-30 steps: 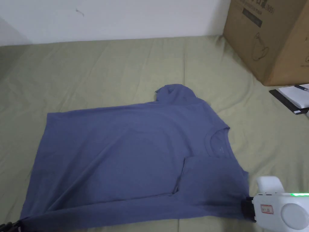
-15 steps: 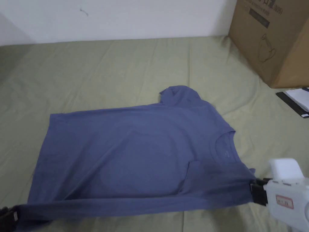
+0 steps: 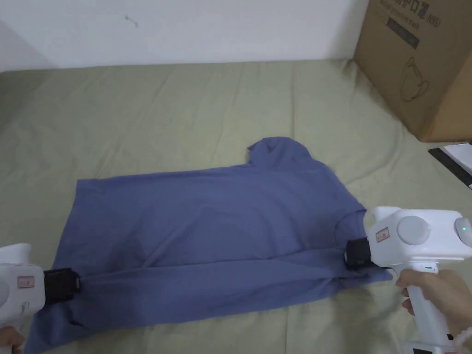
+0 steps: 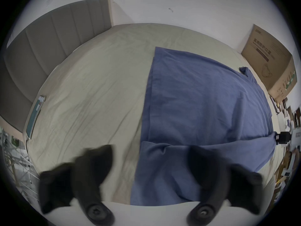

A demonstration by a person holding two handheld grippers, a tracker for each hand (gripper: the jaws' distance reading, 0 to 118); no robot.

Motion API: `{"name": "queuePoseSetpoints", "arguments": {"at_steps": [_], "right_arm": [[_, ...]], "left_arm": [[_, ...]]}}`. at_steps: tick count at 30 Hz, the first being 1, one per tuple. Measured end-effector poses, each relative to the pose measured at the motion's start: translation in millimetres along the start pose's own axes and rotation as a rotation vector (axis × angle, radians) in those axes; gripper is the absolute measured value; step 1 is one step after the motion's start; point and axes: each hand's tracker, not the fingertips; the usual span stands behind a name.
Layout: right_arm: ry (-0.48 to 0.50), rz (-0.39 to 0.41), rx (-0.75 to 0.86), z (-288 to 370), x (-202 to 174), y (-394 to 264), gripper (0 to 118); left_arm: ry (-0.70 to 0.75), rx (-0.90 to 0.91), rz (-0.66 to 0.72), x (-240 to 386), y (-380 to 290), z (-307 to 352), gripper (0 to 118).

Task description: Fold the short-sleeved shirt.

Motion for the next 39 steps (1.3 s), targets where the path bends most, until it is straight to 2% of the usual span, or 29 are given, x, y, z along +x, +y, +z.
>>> {"name": "queuePoseSetpoints", "arguments": {"at_steps": [1,2,5,7,8,9,10,11,12,13,18,19,20,21,22,24,25,27,28,29,30,31,32,33,34,35,36,37,39], "right_arm": [[0.007,-0.007,0.011,6.4,3.7,-1.9,95],[0.02,-0.021,0.031,12.7,7.1,-4.0,103],[0.086,-0.08,0.08,37.6,19.7,-16.5,100],[0.111,-0.102,0.149,59.4,24.3,-36.4,91],[0.123,-0.104,0.165,68.5,25.0,-46.1,69],[0.125,-0.103,0.169,76.5,25.8,-58.2,50],[0.122,-0.102,0.181,82.2,24.9,-71.1,26],[0.115,-0.099,0.19,85.2,22.9,-82.3,3],[0.096,-0.097,0.193,88.9,18.3,-94.8,2],[0.095,-0.095,0.19,90.5,16.0,-105.4,0],[0.13,-0.129,0.168,86.5,12.1,-133.5,0],[0.128,-0.139,0.164,85.8,12.0,-135.8,0],[0.124,-0.143,0.165,85.1,11.9,-136.2,0],[0.12,-0.15,0.163,84.9,12.2,-137.3,0],[0.117,-0.157,0.161,85.0,12.6,-137.7,0],[0.119,-0.168,0.16,84.8,13.7,-137.7,0],[0.12,-0.172,0.158,84.6,13.8,-137.9,0],[0.109,-0.17,0.153,82.6,13.5,-137.6,0],[0.099,-0.161,0.148,76.5,21.0,-134.0,0],[0.077,-0.148,0.141,73.8,21.2,-131.5,0],[0.049,-0.13,0.143,70.2,21.9,-128.2,0],[0.025,-0.118,0.146,66.4,23.0,-124.7,0],[-0.006,-0.113,0.142,60.7,26.3,-120.2,1],[-0.023,-0.099,0.14,55.3,27.9,-114.4,12],[-0.035,-0.077,0.132,50.2,28.9,-108.0,34],[-0.046,-0.048,0.115,43.7,29.4,-100.2,66],[-0.044,-0.004,0.107,34.8,29.3,-92.8,87],[-0.045,0.026,0.116,30.4,28.4,-87.4,94],[-0.054,0.112,0.122,19.7,26.3,-73.6,93]], "left_arm": [[-0.013,0.012,0.013,-2.9,-3.7,6.8,111],[-0.029,0.036,0.025,-5.8,-7.5,15.7,112],[-0.037,0.066,0.041,-15.4,-22.2,40.1,112],[-0.043,0.081,0.05,-20.3,-41.0,60.6,111],[-0.059,0.085,0.061,-22.4,-50.4,69.0,106],[-0.089,0.093,0.073,-26.0,-61.5,76.3,92],[-0.116,0.112,0.082,-26.9,-74.0,84.7,67],[-0.127,0.108,0.083,-27.1,-83.6,89.8,28],[-0.131,0.098,0.086,-27.0,-92.7,92.4,5],[-0.136,0.093,0.087,-26.6,-101.0,93.9,0],[-0.176,0.098,0.081,-24.8,-109.6,88.9,3],[-0.175,0.113,0.086,-24.7,-105.8,85.5,22],[-0.155,0.144,0.103,-25.5,-100.3,82.1,72],[-0.16,0.15,0.115,-27.1,-94.4,74.2,104],[-0.153,0.137,0.124,-27.6,-87.4,63.3,104],[-0.141,0.105,0.152,-27.2,-79.7,43.3,116],[-0.153,0.097,0.16,-27.3,-77.0,35.6,116],[-0.11,-0.023,0.152,-21.0,-72.6,13.6,111],[-0.089,-0.087,0.131,-17.6,-71.4,5.3,104],[0.011,-0.088,0.093,-11.0,-72.1,4.6,96],[-0.02,-0.066,0.05,-7.6,-69.6,10.6,95],[-0.015,-0.039,0.027,-5.7,-68.6,15.5,86],[-0.014,-0.016,-0.01,-3.8,-69.4,20.6,62],[0.013,-0.001,-0.028,-2.7,-70.0,22.9,41],[-0.004,-0.01,-0.009,-5.3,-70.3,22.2,28],[-0.051,-0.023,0.02,-8.8,-68.3,21.4,23],[-0.048,-0.034,0.056,-10.6,-67.1,21.2,22],[-0.052,-0.031,0.071,-11.4,-66.1,21.7,21],[-0.056,-0.032,0.072,-11.1,-66.3,20.9,21]]}}
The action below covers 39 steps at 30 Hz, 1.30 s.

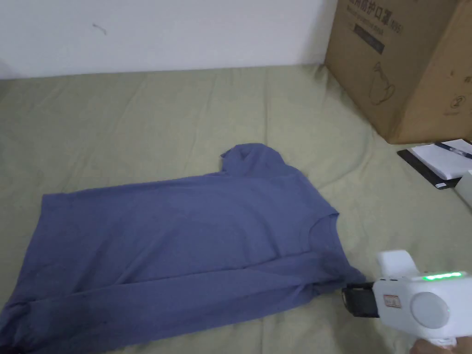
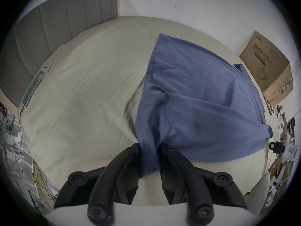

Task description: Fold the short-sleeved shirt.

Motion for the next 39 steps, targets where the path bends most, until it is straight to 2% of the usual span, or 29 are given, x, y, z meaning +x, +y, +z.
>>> {"name": "queuePoseSetpoints", "arguments": {"at_steps": [2,4,5,7,9,10,12,15,17,19,22,26,31,32,33,34,35,36,39], "right_arm": [[-0.058,0.079,-0.024,-10.9,-5.4,9.1,92],[-0.046,0.162,-0.021,-24.9,-7.8,13.5,85],[-0.015,0.184,-0.04,-31.9,-9.1,14.6,72],[0.021,0.152,-0.067,-33.4,-12.5,18.5,61],[0.034,0.175,-0.033,-25.8,-14.4,16.7,31],[0.078,0.146,-0.01,-23.7,-12.8,16.4,15],[0.109,0.033,0.0,-20.9,-8.0,17.1,13],[0.153,-0.072,0.001,-11.1,0.6,17.7,12],[0.173,-0.092,0.013,4.4,5.6,19.8,12],[0.18,-0.155,0.013,20.5,13.8,23.4,11],[0.257,-0.223,0.036,50.1,27.8,31.1,11],[0.253,-0.22,0.046,84.6,30.8,20.5,11],[0.242,-0.178,-0.031,90.6,18.3,-27.4,11],[0.243,-0.168,-0.049,86.7,14.7,-38.9,12],[0.25,-0.159,-0.068,74.1,13.0,-48.1,21],[0.237,-0.165,-0.095,67.2,11.0,-55.7,43],[0.192,-0.181,-0.129,63.1,8.9,-61.2,80],[0.165,-0.186,-0.146,59.0,7.3,-66.5,93],[0.169,-0.205,-0.121,65.6,11.7,-71.3,91]], "left_arm": [[0.004,0.0,-0.005,2.0,0.2,0.8,21],[0.011,-0.003,-0.018,4.0,1.4,0.8,21],[0.014,-0.007,-0.022,4.3,2.4,0.4,21],[0.015,-0.016,-0.022,5.4,4.3,1.8,20],[0.014,-0.019,-0.021,5.4,4.7,2.8,18],[0.013,-0.02,-0.021,5.1,5.7,4.4,14],[-0.005,-0.016,-0.009,4.9,8.1,9.5,8],[-0.028,-0.017,-0.006,3.4,11.7,17.6,8],[-0.05,-0.011,-0.02,3.6,13.5,29.1,7],[-0.068,-0.002,-0.02,-0.8,20.0,40.4,7],[-0.098,0.023,-0.025,-2.9,27.5,66.2,7],[-0.058,0.046,-0.072,-3.7,23.5,98.4,7],[-0.055,0.018,-0.105,-20.8,-9.5,106.4,7],[-0.051,0.011,-0.106,-24.0,-18.2,101.7,11],[-0.048,-0.005,-0.093,-28.5,-26.1,92.6,26],[-0.049,-0.036,-0.074,-34.2,-33.1,80.4,53],[-0.033,-0.069,-0.054,-38.1,-38.7,71.6,94],[-0.018,-0.105,-0.032,-41.9,-43.6,61.3,109],[-0.024,-0.081,0.018,-46.7,-48.9,58.9,109]]}}
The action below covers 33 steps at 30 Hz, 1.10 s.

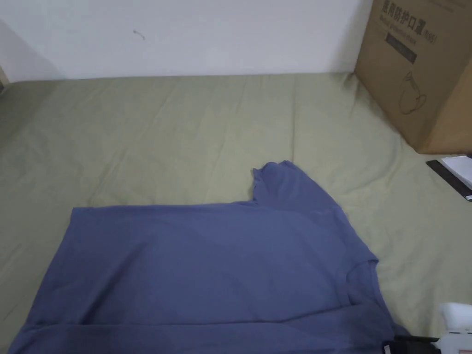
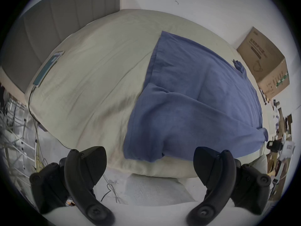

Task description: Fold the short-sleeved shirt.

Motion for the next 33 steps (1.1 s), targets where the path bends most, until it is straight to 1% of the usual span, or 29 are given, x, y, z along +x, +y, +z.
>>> {"name": "queuePoseSetpoints", "arguments": {"at_steps": [1,2,3,4,5,6,7,8,9,10,11,12,14,17,18,19,20,21,22,23,24,26,27,29,30,32,33], "right_arm": [[-0.008,-0.001,0.006,4.6,-0.1,1.3,91],[-0.02,0.002,0.025,11.6,0.0,4.1,88],[-0.033,0.012,0.046,17.5,-1.7,8.6,77],[-0.041,0.024,0.066,22.8,-4.5,13.9,77],[-0.045,0.037,0.09,27.3,-8.0,19.1,70],[-0.048,0.058,0.115,32.3,-12.0,26.4,58],[-0.053,0.063,0.132,33.4,-16.2,31.9,39],[-0.056,0.058,0.152,33.4,-21.7,39.3,16],[-0.054,0.052,0.174,32.6,-26.0,46.0,8],[-0.044,0.044,0.187,31.0,-29.4,52.9,4],[-0.028,0.036,0.189,28.0,-33.5,63.1,0],[-0.014,0.03,0.207,24.8,-38.4,72.4,0],[0.0,0.043,0.216,15.8,-45.7,94.8,0],[0.04,0.043,0.221,-4.9,-52.8,142.4,0],[0.055,0.048,0.197,-15.4,-53.5,163.3,6],[0.059,0.056,0.188,-26.8,-54.8,183.0,30],[0.046,0.061,0.195,-37.3,-57.7,199.1,76],[0.027,0.093,0.185,-52.5,-60.0,219.2,96],[0.02,0.122,0.173,-66.9,-61.0,237.8,98],[0.012,0.127,0.164,-81.8,-61.7,256.7,95],[0.005,0.142,0.133,-98.6,-61.5,275.4,95],[-0.051,0.128,0.071,-129.1,-60.6,303.7,95],[-0.068,0.137,0.048,-145.3,-59.3,315.4,93],[-0.094,0.13,0.01,-167.8,-58.4,329.1,87],[-0.087,0.136,-0.003,-179.5,-58.0,332.4,86],[-0.088,0.151,-0.09,-203.1,-55.7,333.9,87],[-0.098,0.149,-0.075,-208.0,-55.5,333.3,84]], "left_arm": [[-0.002,0.006,0.002,0.0,2.1,4.3,109],[-0.021,0.035,0.009,0.7,6.0,9.6,109],[-0.029,0.067,0.011,8.3,10.9,16.9,105],[-0.035,0.108,0.013,13.1,16.9,22.8,105],[-0.051,0.149,0.01,18.0,22.2,27.5,102],[-0.056,0.192,0.0,26.7,28.7,32.3,94],[-0.054,0.222,-0.01,34.7,33.8,34.7,72],[-0.043,0.251,-0.025,44.2,40.3,33.1,27],[-0.03,0.269,-0.059,52.1,46.0,28.3,0],[-0.013,0.305,-0.066,58.2,50.4,26.8,0],[-0.02,0.295,-0.082,67.3,55.5,21.6,0],[-0.029,0.29,-0.092,72.3,61.9,15.6,0],[-0.051,0.277,-0.063,76.6,74.6,4.5,0],[-0.049,0.279,-0.062,82.3,87.5,-5.9,0],[-0.048,0.278,-0.061,81.6,92.6,-8.3,0],[-0.047,0.277,-0.051,77.3,98.2,-14.3,0],[-0.05,0.274,-0.038,74.5,102.1,-16.4,0],[-0.051,0.27,-0.028,71.5,106.4,-18.7,0],[-0.048,0.269,-0.024,69.1,109.5,-20.6,0],[-0.045,0.268,-0.022,70.6,111.5,-21.3,0],[-0.035,0.264,-0.022,68.8,114.5,-23.6,0],[-0.007,0.254,-0.024,65.5,119.8,-28.7,0],[0.002,0.25,-0.021,67.3,121.0,-29.6,0],[0.016,0.23,-0.009,63.3,125.2,-35.9,0],[0.019,0.224,-0.001,61.1,126.5,-39.6,0],[0.023,0.211,0.011,58.4,128.3,-45.4,0],[0.025,0.204,0.014,57.4,129.3,-48.6,0]]}}
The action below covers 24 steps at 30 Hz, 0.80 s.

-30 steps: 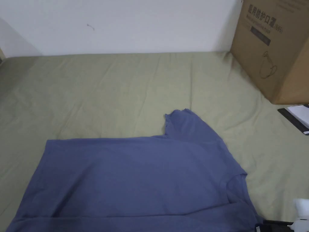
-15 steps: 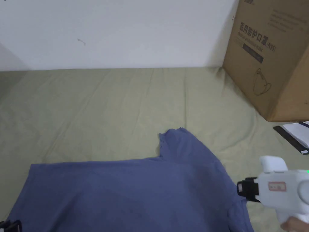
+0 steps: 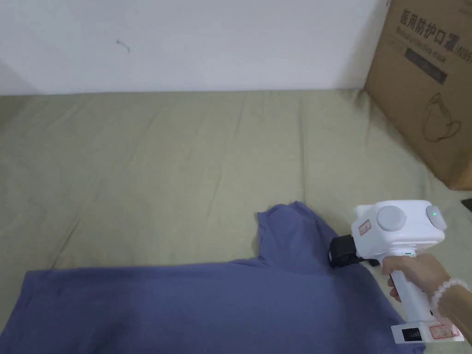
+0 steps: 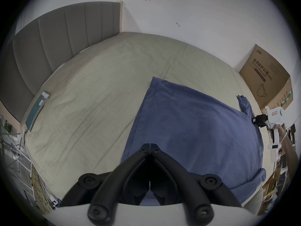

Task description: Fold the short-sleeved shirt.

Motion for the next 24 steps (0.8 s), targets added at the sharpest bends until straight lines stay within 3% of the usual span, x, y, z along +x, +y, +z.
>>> {"name": "queuePoseSetpoints", "arguments": {"at_steps": [2,3,4,5,7,8,9,12,17,20,24], "right_arm": [[-0.008,0.002,0.009,12.3,-5.0,-0.2,83],[-0.019,0.067,0.015,16.9,-6.4,-0.9,77],[-0.022,0.067,0.027,22.9,-9.1,-3.2,67],[-0.024,0.065,0.031,27.6,-11.6,-5.0,52],[-0.031,0.059,0.036,28.0,-15.6,-5.6,28],[-0.03,0.061,0.037,28.7,-17.1,-5.1,3],[-0.021,0.053,0.036,29.1,-21.9,-2.9,0],[-0.063,0.122,0.032,34.0,-33.0,-3.7,0],[0.015,0.047,0.06,54.3,-27.7,-3.8,0],[0.009,0.059,0.074,61.6,-29.5,-5.8,0],[0.011,0.082,0.077,64.6,-30.2,-4.9,0]], "left_arm": [[0.005,-0.013,-0.003,-7.0,1.1,-10.0,0],[0.007,-0.02,-0.005,-8.3,2.8,-14.4,0],[0.007,-0.032,-0.002,-9.5,5.8,-19.1,0],[0.004,-0.037,0.006,-10.1,10.0,-23.4,12],[-0.016,-0.037,0.025,-2.0,18.5,-27.0,59],[-0.031,-0.027,0.033,-1.0,24.9,-31.9,94],[-0.037,-0.011,0.044,-0.2,34.5,-37.3,109],[-0.025,0.009,0.05,2.9,67.1,-53.9,112],[-0.043,-0.032,0.047,13.7,121.2,-103.1,112],[-0.003,-0.074,0.022,26.0,139.6,-136.6,111],[0.022,-0.187,-0.047,44.5,140.9,-177.9,98]]}}
